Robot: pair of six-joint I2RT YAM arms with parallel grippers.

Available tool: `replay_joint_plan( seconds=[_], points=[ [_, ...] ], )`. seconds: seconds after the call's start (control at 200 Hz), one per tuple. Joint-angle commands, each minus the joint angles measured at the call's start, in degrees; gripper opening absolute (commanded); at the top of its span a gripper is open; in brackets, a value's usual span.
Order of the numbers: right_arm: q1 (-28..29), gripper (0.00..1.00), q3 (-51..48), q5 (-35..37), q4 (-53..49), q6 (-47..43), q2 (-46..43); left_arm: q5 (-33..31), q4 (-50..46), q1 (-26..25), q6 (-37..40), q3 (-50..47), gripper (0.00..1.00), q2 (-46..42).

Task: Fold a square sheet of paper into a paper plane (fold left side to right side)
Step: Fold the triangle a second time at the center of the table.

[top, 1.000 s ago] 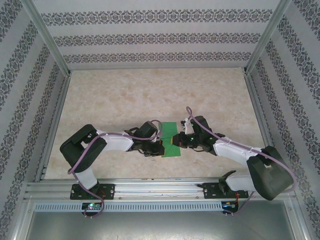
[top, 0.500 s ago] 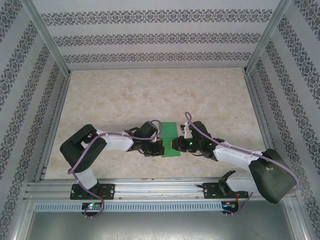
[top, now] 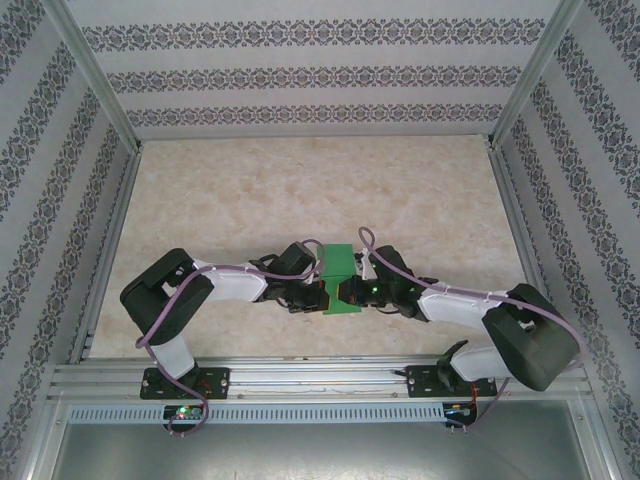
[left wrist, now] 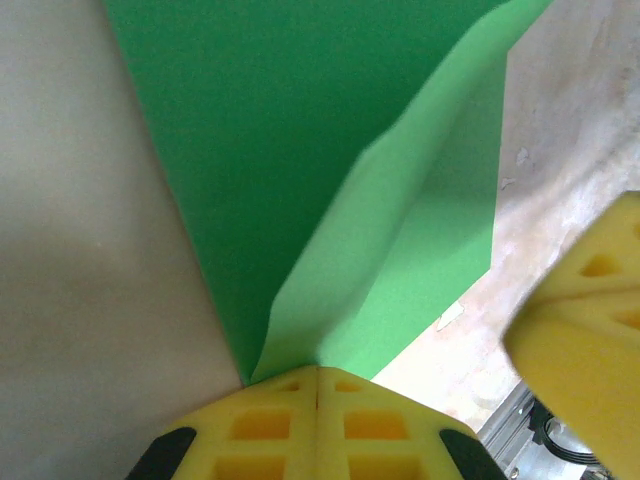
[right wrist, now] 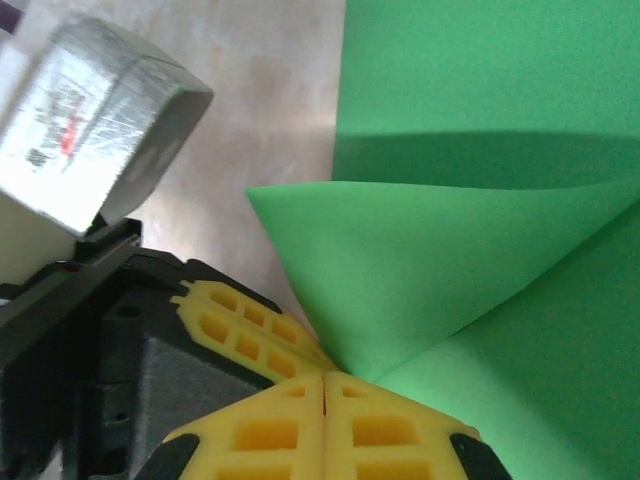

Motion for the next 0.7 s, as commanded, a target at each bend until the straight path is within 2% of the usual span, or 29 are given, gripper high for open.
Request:
replay_joint_plan(
  seconds=[0.0, 0.694],
  points=[
    [1.3, 0.0, 1.5, 0.9, 2.1, 0.3, 2.1, -2.6, -4.6, -0.6, 0.9, 0.0, 0.0, 1.8],
    [2.1, 0.0, 3.7, 1.3, 3.2, -0.3, 9.2, -2.9, -5.5, -0.7, 0.6, 0.2, 0.0, 1.8]
  ],
)
